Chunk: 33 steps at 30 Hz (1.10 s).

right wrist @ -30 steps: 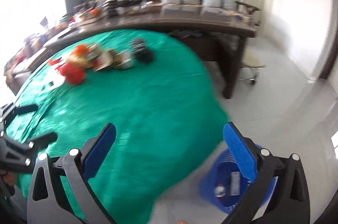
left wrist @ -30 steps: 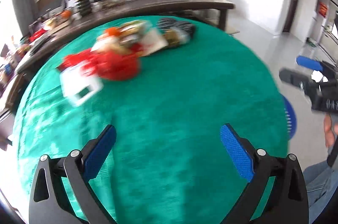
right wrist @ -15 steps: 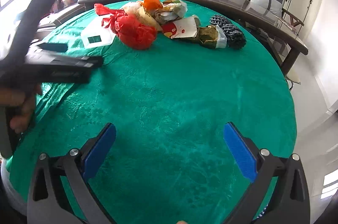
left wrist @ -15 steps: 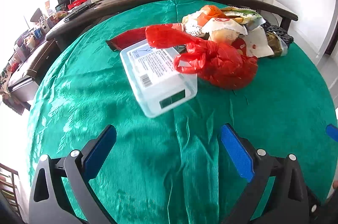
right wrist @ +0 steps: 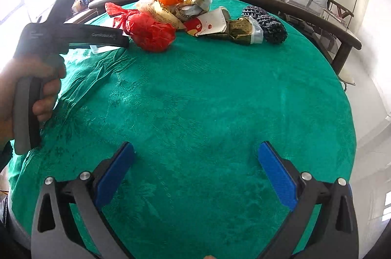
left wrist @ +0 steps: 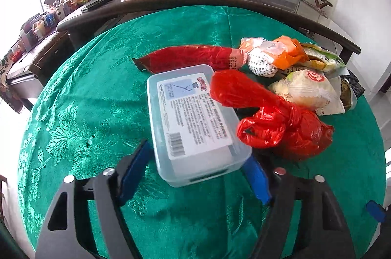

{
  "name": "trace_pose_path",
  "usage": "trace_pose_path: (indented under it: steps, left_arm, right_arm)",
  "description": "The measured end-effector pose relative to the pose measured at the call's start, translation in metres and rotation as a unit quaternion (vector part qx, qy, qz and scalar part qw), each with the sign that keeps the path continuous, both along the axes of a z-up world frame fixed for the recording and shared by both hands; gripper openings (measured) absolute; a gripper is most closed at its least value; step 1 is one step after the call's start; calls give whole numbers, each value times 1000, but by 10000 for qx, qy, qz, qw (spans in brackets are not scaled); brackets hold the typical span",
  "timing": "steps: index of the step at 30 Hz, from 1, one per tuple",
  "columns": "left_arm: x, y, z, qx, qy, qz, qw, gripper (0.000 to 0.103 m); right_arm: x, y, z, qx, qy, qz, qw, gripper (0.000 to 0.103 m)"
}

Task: Collect trash
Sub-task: 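Grasp the clear plastic box with the left tool while the right tool grasps the red plastic bag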

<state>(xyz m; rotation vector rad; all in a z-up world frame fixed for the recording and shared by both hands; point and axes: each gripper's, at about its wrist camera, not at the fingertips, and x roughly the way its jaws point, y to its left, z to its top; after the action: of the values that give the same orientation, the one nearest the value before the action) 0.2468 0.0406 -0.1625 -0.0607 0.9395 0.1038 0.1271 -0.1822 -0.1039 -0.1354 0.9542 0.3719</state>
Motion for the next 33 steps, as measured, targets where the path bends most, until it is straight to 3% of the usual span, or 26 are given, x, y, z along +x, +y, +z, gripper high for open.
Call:
trace_pose_path:
  steps: [5,7,10,13,17,20,23,24,25,26,28,33]
  left_arm:
    - [-24,19,3,-164,-30,-315,9994,64]
    - [-43,31,3,-238,-5,-444,9987,64]
    - [-71,45,2,-246,15,-604,9979,64]
    - [-91,56,0,-290,19,-639,9975,64]
    - [-105,62,-1,-220,-48,-642,9977,64]
    - [-109,61,-2,-114,-117,-698,9974,64]
    - [-111,57,-4,67,-198,-703,9973,65]
    - [-111,57,-3,69,-201,-687,9974,65]
    - [-111,58,-3,22,-204,-668,9976,65]
    - [-111,58,-3,-10,-210,-668,9975,65]
    - [-112,60,-3,-48,-218,-685,9974,65]
    - [-118,57,-2,-112,-250,-715,9971,65]
  right_arm:
    - [2,1,2,-26,65,12,10000,98]
    - [8,7,4,-80,61,268,9996,98]
    - [31,24,12,-193,-89,623,9978,98]
    - [69,46,17,113,39,940,9955,98]
    - [97,82,22,285,223,1655,9855,98]
    - [99,94,26,487,321,1910,9799,98]
    - [100,105,25,372,325,1996,9786,98]
    - [99,109,23,366,378,2042,9775,85]
    - [98,113,22,298,389,2035,9779,60]
    - [96,113,21,249,367,1983,9791,54]
    - [92,105,23,408,393,1847,9812,46]
    - [60,53,35,788,414,1098,9900,45]
